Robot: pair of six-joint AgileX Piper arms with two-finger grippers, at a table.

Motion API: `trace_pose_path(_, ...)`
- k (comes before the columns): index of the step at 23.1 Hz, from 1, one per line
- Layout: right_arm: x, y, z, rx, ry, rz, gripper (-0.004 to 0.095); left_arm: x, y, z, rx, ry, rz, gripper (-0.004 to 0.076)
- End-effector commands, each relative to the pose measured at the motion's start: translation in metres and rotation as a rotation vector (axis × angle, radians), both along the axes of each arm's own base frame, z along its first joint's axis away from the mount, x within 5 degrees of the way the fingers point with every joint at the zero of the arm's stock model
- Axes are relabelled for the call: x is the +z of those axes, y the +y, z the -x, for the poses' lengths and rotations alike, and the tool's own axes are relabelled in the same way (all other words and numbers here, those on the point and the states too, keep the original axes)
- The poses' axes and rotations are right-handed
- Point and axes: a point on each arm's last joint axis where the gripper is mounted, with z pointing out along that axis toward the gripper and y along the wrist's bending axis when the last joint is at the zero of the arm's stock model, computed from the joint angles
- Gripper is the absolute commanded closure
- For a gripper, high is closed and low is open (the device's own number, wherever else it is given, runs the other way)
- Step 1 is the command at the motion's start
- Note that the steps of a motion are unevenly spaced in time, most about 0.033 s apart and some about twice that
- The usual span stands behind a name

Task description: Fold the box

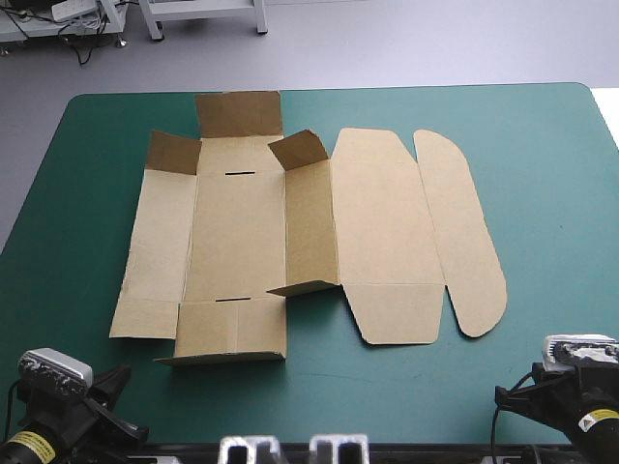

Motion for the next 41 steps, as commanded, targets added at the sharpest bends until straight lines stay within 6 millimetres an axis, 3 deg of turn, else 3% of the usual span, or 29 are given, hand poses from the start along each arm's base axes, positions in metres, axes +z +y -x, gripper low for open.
trace_pose_path(1,0.010,0.000,-0.004,0.004,-0.065,0.006,0.0928,0.012,-0.001,-0.003,-0.013,-0.074,0.010,0.0734)
trace_pose_path(6,0.010,0.000,-0.004,0.004,-0.065,0.006,0.0928,0.015,-0.001,-0.003,0.004,-0.076,0.040,0.0734)
trace_pose_path(9,0.010,0.000,-0.004,0.004,-0.065,0.006,0.0928,0.032,0.001,-0.003,0.018,-0.114,0.040,0.0734)
trace_pose_path(12,0.010,0.000,-0.004,0.004,-0.065,0.006,0.0928,0.066,0.002,-0.014,0.059,-0.133,0.013,0.0734)
trace_pose_path(14,0.010,0.000,-0.004,0.004,-0.065,0.006,0.0928,0.095,-0.003,-0.033,0.072,-0.124,-0.033,0.0734)
trace_pose_path(18,0.010,0.000,-0.004,0.004,-0.067,0.006,0.0928,0.126,-0.013,-0.070,0.083,-0.098,-0.106,0.0734)
trace_pose_path(25,0.010,0.000,-0.004,0.004,-0.067,0.006,0.0928,0.159,-0.027,-0.147,0.168,-0.070,-0.268,0.0733)
trace_pose_path(26,0.010,0.000,-0.004,0.004,-0.067,0.006,0.0928,0.163,-0.032,-0.170,0.194,-0.058,-0.306,0.0733)
trace_pose_path(28,0.010,0.000,-0.004,0.004,-0.067,0.006,0.0928,0.168,-0.031,-0.192,0.235,-0.043,-0.313,0.0721)
trace_pose_path(33,0.010,0.000,-0.004,0.004,-0.067,0.006,0.0928,0.164,0.005,-0.234,0.347,0.119,-0.267,0.0708)
trace_pose_path(35,0.010,0.000,-0.004,0.002,-0.067,0.010,0.0928,0.143,0.053,-0.250,0.445,0.274,-0.019,0.0708)
trace_pose_path(37,0.010,0.000,-0.004,0.002,-0.067,0.010,0.0928,0.128,0.080,-0.255,0.450,0.378,0.194,0.0709)
trace_pose_path(41,0.010,-0.001,-0.004,0.002,-0.067,0.012,0.0928,0.101,0.114,-0.262,0.511,0.510,0.199,0.0709)
